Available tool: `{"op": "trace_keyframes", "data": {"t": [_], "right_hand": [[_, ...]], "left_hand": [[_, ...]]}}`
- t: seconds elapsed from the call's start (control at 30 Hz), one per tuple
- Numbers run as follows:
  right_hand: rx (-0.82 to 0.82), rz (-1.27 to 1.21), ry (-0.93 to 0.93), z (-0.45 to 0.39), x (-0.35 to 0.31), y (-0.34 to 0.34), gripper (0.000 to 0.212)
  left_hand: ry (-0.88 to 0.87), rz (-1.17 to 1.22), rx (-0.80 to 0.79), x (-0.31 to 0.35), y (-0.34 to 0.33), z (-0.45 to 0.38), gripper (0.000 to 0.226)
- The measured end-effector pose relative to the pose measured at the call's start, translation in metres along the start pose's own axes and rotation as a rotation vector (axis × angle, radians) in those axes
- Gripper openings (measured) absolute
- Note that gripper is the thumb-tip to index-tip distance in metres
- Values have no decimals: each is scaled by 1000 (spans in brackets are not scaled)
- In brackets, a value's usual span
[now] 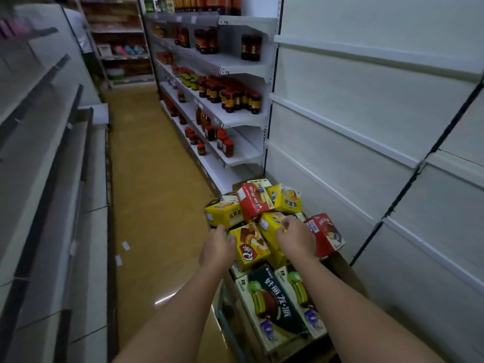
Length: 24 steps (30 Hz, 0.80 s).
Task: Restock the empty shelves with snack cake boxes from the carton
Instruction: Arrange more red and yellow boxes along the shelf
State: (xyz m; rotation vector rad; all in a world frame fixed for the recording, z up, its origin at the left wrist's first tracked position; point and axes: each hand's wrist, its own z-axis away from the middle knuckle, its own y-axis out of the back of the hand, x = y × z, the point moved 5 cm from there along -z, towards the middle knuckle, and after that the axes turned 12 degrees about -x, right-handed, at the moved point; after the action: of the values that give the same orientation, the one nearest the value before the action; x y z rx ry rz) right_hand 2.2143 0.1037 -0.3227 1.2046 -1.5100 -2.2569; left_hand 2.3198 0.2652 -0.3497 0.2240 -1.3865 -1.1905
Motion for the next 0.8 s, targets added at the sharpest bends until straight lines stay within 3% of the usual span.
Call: {"op": "trace_keyframes", "data": {"t": [0.23,0.5,0.8], "right_hand": [[3,38,-218,-45,35,19,41],[-125,-126,-507,-99,97,11,87],[-411,-91,-492,-140,145,2,122]], "left_hand": [[47,64,-61,20,-9,-57,48],[119,123,-94,40,-26,-134,81],[204,42,-24,60,-57,-180,87]]}}
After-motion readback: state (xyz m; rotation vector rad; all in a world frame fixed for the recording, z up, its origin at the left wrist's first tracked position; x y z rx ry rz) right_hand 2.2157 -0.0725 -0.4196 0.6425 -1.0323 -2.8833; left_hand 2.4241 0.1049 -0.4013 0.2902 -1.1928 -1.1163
